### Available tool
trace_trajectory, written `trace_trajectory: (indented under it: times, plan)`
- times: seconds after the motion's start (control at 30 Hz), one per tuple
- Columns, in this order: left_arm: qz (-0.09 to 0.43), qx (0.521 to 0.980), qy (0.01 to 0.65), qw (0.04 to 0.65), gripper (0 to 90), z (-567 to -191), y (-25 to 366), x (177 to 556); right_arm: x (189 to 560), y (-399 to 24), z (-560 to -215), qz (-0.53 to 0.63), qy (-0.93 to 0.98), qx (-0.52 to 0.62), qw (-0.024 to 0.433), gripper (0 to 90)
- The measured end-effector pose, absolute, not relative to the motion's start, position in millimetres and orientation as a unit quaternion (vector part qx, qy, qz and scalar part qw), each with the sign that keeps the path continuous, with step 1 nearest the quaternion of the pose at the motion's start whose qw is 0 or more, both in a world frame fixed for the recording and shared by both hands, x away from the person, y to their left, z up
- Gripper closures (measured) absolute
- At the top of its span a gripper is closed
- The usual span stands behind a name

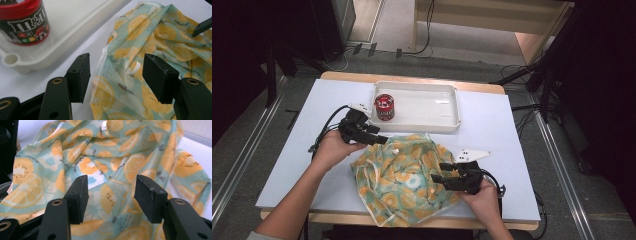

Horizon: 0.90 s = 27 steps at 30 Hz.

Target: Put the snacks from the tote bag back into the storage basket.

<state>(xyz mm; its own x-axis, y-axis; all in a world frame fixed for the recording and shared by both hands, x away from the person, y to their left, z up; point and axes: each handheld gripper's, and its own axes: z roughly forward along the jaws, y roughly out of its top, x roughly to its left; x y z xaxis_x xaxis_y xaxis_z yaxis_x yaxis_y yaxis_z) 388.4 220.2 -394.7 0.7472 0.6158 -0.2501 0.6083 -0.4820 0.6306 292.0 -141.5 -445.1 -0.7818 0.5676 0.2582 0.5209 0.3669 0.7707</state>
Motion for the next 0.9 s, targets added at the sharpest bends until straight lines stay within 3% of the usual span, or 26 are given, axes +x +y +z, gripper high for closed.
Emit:
trace_trajectory:
  times: [0.9]
  plan:
    - [0.017,0.854,0.348,0.386,36.8,-406.1,248.0,343.3,296.5,-152.5,-445.5,0.455,0.821,0.342,0.038,44.6]
